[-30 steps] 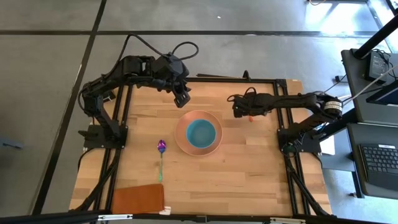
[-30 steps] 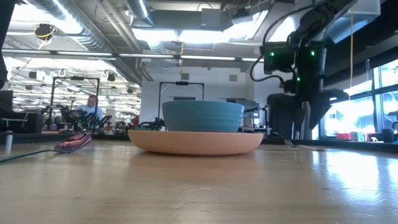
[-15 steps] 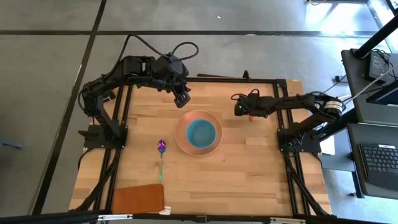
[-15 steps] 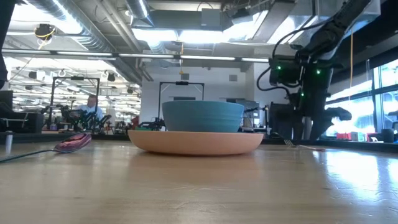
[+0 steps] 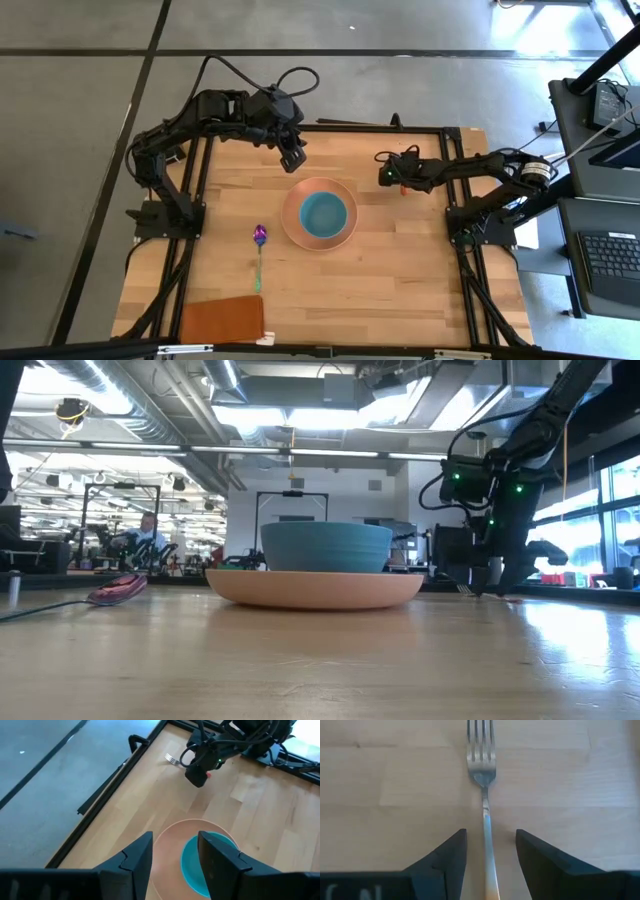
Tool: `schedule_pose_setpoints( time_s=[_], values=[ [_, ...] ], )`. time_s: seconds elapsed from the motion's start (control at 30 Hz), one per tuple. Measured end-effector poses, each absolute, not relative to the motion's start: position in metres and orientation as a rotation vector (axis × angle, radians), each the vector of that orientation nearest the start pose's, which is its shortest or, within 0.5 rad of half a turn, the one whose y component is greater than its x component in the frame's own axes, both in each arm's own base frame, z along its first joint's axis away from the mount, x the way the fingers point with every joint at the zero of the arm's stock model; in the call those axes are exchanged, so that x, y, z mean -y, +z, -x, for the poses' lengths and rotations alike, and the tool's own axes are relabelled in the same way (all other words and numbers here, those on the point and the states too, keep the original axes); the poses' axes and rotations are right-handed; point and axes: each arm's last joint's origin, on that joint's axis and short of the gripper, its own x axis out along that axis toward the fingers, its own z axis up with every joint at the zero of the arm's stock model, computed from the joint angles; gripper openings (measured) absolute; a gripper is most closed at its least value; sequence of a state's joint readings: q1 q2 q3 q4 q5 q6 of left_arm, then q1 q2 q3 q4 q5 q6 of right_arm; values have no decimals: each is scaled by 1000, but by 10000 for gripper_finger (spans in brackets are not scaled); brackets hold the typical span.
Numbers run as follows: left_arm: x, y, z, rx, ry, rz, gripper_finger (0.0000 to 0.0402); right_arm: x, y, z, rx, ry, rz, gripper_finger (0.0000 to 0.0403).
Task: Set table place
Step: Put the orange fork to the right of the orange plate
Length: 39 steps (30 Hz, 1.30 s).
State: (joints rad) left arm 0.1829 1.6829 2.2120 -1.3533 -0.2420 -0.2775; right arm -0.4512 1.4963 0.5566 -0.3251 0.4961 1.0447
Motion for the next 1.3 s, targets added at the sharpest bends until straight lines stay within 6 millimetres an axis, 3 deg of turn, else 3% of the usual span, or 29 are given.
schedule_pose_setpoints(
  time_s=[0.37,0.7,1.03,1.3],
  values=[
    [-61,471,-289,-764,544,218,149,113,113,-191,-716,-1400,-835,159],
    [-61,471,-289,-764,544,218,149,113,113,-191,-726,-1401,-853,14],
    [-61,471,-289,-764,544,218,149,108,116,-195,-704,-1355,-868,7],
    [-61,471,-289,-764,545,218,149,90,141,-200,-621,-1211,-884,6]
  ],
)
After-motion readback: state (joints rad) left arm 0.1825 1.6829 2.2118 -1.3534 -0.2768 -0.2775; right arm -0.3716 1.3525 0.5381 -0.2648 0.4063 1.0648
